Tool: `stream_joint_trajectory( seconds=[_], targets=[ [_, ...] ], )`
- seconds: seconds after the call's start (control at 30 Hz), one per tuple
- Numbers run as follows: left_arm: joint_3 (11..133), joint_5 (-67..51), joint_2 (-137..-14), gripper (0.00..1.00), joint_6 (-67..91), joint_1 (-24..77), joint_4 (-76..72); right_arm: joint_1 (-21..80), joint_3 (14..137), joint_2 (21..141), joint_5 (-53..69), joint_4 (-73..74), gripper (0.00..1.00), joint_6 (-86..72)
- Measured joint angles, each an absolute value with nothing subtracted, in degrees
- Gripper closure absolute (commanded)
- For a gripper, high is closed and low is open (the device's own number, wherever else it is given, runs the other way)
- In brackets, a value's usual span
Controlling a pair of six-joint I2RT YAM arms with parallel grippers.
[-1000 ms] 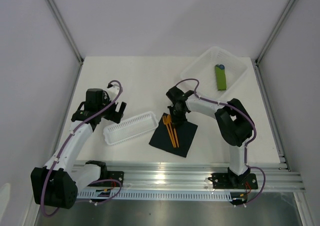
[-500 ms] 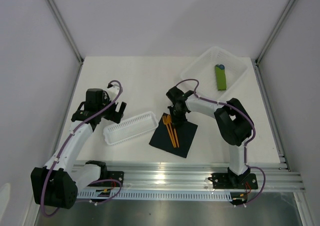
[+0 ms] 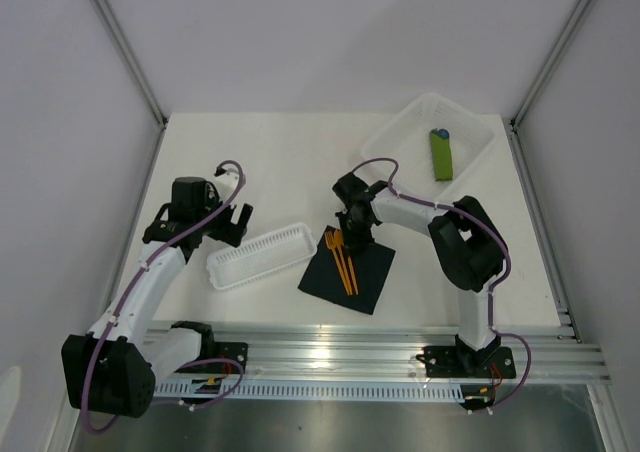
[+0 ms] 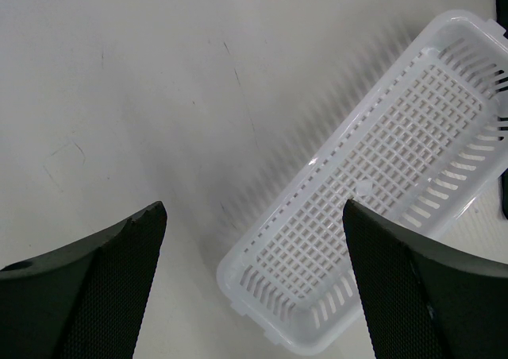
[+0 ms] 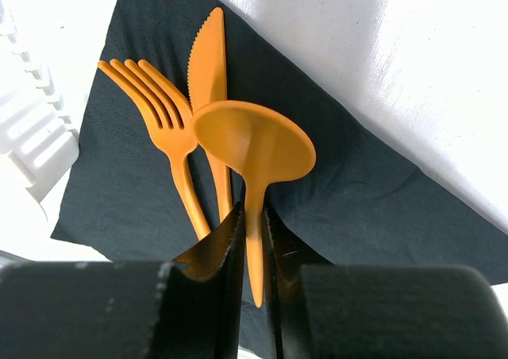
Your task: Place the utensils on the paper napkin and roll it up
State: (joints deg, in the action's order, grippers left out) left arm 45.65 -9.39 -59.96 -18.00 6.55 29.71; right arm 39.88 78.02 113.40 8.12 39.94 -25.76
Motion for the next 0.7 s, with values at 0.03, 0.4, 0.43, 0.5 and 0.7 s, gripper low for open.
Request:
stream_joint_trajectory(
  seconds=[0.03,0.4,0.43,0.5,0.7],
  targets=[
    [45.6,-9.4,-60.0,0.05,-18.0,6.5,29.7,39.9,78.0,113.4,8.1,40.0,0.83,-25.8],
    [45.6,-9.4,-60.0,0.05,-18.0,6.5,29.7,39.9,78.1,113.5,8.5,39.9,0.80,-25.9],
    [45.6,-9.4,-60.0,0.05,-18.0,6.5,29.7,39.9,78.1,113.5,8.5,39.9,0.80,-25.9],
    [45.6,-9.4,-60.0,0.05,-18.0,6.5,29.7,39.9,78.2,113.5,8.5,39.9,0.78,-25.9],
    [45.6,-9.6,-60.0,0.05,-18.0,6.5,30.3,39.9,79.3,113.5,7.9,40.8,0.72,-25.8]
  ],
)
